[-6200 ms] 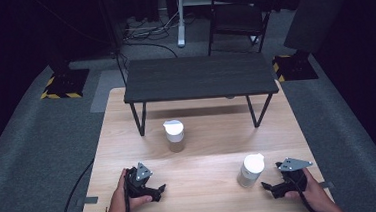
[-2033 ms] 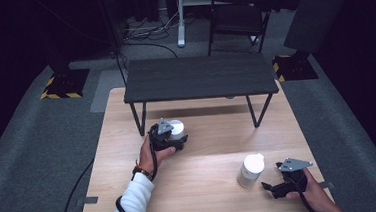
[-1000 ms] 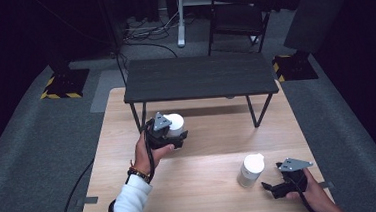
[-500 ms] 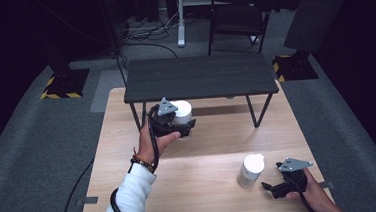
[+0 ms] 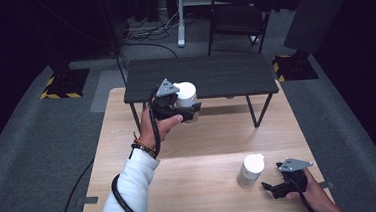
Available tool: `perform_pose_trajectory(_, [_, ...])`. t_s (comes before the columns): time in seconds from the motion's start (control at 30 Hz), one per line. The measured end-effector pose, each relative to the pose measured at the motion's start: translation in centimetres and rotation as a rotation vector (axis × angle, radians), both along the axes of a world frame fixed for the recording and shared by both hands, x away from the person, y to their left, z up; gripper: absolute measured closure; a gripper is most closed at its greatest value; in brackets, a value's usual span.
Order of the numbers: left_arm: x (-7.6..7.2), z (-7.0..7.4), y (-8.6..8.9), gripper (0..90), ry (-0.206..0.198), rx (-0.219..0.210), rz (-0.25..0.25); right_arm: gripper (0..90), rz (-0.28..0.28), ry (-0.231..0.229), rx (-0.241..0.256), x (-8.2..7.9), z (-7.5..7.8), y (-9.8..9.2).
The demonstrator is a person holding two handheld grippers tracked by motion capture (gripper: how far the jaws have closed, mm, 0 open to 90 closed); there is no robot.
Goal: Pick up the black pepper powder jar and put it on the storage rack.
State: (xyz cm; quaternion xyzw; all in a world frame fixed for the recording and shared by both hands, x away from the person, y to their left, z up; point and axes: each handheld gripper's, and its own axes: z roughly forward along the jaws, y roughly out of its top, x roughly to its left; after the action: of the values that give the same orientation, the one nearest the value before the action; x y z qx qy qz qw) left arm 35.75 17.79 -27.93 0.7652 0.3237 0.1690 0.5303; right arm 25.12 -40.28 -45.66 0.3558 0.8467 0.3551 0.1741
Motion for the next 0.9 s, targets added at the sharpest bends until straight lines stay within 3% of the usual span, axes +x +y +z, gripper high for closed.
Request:
perform_pose_trajectory(0.43, [2.5,3.5,-1.4,30.4,-0.034,0.002,-0.005,0.0,0.0,-0.001,0.001,0.0,0.0,0.0])
perform_pose_trajectory(0.9, [6.0,3.7,-3.2,30.6,-0.046,0.009,0.011,0.0,-0.001,-0.001,0.001,0.0,0.0,0.0])
